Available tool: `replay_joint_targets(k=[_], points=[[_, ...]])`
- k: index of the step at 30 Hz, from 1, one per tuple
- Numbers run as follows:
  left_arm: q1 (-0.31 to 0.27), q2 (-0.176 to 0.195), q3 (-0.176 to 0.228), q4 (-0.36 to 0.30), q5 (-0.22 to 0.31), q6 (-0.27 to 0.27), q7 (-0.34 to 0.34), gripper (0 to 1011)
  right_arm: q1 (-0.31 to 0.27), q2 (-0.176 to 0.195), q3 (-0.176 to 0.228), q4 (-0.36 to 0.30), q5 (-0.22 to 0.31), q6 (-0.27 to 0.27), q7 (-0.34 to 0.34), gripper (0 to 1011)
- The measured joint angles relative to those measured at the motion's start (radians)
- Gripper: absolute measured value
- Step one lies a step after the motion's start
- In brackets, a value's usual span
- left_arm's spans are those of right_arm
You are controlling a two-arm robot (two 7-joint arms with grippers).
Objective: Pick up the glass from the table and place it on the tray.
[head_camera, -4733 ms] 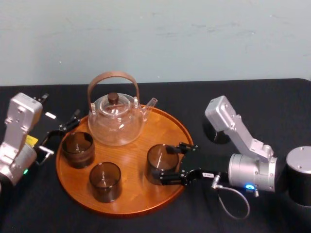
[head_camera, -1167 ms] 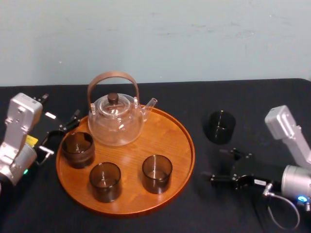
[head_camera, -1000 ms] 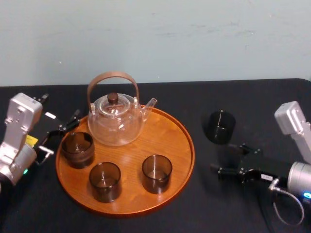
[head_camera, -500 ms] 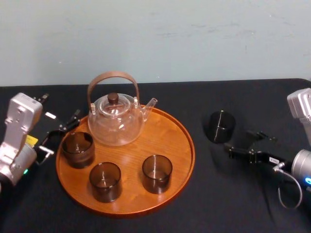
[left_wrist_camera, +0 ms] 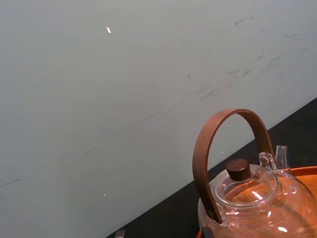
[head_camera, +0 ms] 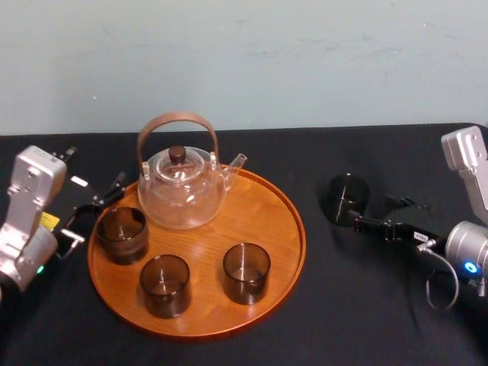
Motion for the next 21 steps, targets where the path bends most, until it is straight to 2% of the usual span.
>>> replay_joint_targets(k=[21], points=[[0.0, 0.0, 0.0, 0.0, 0.0, 0.0, 0.0, 1001, 0.069, -0.061, -0.011, 0.082, -0.042, 0.012, 0.012, 1002]])
